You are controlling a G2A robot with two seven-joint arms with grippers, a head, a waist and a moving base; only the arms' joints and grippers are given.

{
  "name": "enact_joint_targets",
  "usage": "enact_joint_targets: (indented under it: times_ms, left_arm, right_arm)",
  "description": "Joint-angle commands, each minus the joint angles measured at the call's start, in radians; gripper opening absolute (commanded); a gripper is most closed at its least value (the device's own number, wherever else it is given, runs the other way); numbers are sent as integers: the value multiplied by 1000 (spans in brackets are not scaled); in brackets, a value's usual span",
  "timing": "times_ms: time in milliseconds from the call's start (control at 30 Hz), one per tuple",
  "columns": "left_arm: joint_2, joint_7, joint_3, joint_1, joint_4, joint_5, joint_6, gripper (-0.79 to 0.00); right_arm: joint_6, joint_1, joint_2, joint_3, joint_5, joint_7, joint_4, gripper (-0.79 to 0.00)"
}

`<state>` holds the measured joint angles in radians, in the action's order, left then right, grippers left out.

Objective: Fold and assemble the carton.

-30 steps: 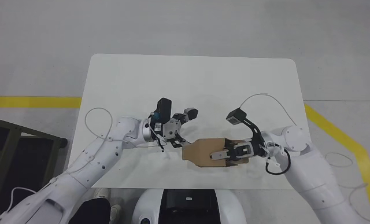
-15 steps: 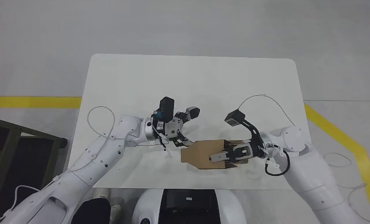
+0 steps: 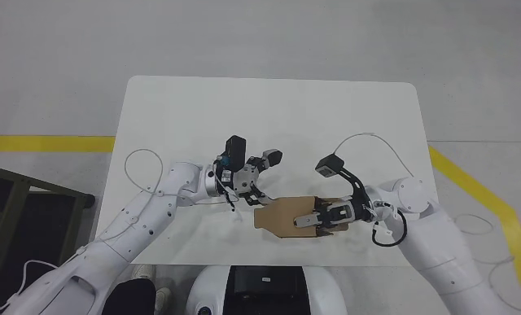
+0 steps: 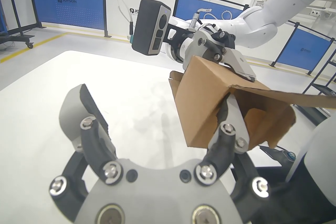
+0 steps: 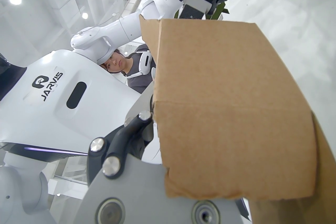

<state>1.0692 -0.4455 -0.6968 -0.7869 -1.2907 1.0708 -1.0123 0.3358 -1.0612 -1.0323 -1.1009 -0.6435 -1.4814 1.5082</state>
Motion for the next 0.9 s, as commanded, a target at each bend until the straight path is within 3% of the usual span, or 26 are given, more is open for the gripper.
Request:
enact_joint_targets:
  times_ms: [0, 400, 867]
  left_arm:
    - [0, -1, 0, 0, 0, 1, 0, 0]
    - [-4, -23, -10, -12, -4, 2, 0, 0]
    - [-53, -66, -120, -128, -49, 37, 0, 0]
  right_arm:
    - [0, 1, 0, 1, 0, 0, -2, -785]
    - [8, 5, -1, -9, 0, 42, -23, -785]
    - [6, -10, 7, -63, 15, 103, -56, -785]
